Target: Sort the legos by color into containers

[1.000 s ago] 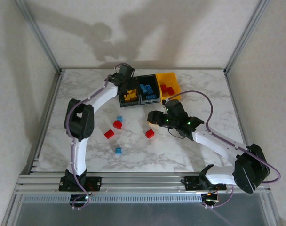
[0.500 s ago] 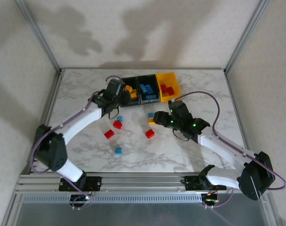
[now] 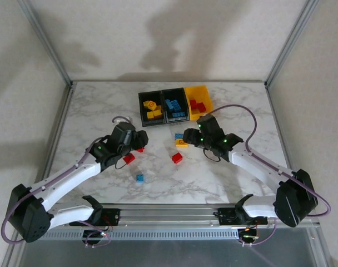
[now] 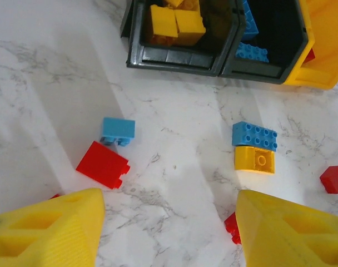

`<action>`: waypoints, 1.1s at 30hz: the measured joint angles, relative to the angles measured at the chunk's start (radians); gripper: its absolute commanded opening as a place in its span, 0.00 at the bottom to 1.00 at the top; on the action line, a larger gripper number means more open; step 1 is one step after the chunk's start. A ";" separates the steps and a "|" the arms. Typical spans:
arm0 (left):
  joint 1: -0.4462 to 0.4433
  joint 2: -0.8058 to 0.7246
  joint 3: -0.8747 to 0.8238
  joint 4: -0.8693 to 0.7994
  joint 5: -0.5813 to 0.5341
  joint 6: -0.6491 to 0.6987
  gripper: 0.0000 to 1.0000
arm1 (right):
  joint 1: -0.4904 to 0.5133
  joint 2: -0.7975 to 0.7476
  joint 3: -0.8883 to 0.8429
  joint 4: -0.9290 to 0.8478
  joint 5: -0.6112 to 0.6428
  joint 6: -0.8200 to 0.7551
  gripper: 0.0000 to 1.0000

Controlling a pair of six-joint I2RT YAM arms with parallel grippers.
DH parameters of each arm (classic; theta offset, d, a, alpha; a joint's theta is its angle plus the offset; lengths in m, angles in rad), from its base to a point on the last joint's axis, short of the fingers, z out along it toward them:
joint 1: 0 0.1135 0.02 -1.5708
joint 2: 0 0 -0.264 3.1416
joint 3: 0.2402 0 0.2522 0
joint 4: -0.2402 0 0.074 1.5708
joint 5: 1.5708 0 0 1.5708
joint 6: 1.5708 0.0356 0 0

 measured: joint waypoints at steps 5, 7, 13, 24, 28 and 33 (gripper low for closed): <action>-0.001 -0.039 -0.037 0.004 0.014 -0.025 0.64 | 0.037 0.051 0.010 -0.012 0.014 -0.002 0.65; -0.001 -0.056 -0.057 0.009 0.023 -0.036 0.64 | 0.063 0.078 0.010 -0.014 0.014 -0.010 0.65; -0.002 -0.091 -0.111 0.018 0.052 -0.067 0.64 | 0.108 0.196 0.010 0.010 -0.007 -0.052 0.65; -0.002 -0.142 -0.156 0.046 0.098 -0.101 0.64 | 0.156 0.339 0.037 0.016 -0.035 -0.129 0.65; -0.003 -0.148 -0.166 0.058 0.108 -0.109 0.64 | 0.168 0.382 0.075 0.017 -0.031 -0.148 0.64; -0.003 -0.149 -0.175 0.061 0.111 -0.111 0.64 | 0.200 0.439 0.114 0.015 -0.030 -0.163 0.61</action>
